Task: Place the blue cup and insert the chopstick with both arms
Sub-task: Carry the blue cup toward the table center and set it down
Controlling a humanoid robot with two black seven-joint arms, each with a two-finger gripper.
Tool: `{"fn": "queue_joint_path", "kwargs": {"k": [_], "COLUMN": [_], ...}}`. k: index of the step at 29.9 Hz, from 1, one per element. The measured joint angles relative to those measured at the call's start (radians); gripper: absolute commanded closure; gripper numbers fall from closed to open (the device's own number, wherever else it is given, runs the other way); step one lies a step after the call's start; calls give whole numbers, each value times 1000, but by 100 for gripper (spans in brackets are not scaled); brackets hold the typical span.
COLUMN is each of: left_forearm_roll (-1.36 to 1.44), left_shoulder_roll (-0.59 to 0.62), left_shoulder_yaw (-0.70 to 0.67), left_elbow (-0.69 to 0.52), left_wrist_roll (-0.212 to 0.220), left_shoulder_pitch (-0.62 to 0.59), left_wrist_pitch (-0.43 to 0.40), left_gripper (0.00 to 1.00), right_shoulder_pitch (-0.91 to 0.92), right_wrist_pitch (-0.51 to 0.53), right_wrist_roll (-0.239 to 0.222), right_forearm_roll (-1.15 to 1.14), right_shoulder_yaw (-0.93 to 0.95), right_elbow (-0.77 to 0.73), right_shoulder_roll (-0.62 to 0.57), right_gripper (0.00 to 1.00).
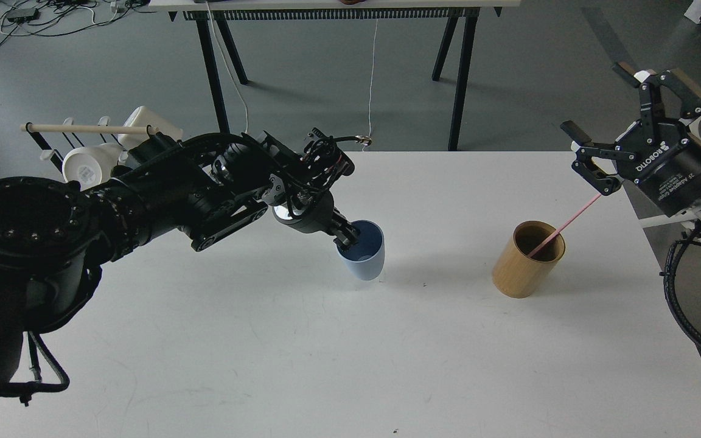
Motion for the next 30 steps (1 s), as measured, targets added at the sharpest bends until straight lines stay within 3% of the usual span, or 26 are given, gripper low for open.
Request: {"fn": "queue_joint_path", "kwargs": {"k": [24,30], "left_forearm_roll": [-64,-63], "left_shoulder_roll": [0,0], "left_shoulder_yaw": [3,4], "left_elbow": [-12,-13], "left_wrist_roll": [0,0], "left_shoulder_pitch": [21,32], "left_wrist_pitch": [-1,-1], "left_gripper": [98,92], "right_shoulder_pitch": [-6,-6], "right_wrist_pitch": [4,4], "right_wrist_roll": [0,0], "right_forearm_roll": [0,0], "right_shoulder_yaw": [-3,-3], "right_elbow": [-21,-21], "right_shoulder_roll": [0,0], "right_gripper": [6,6]}}
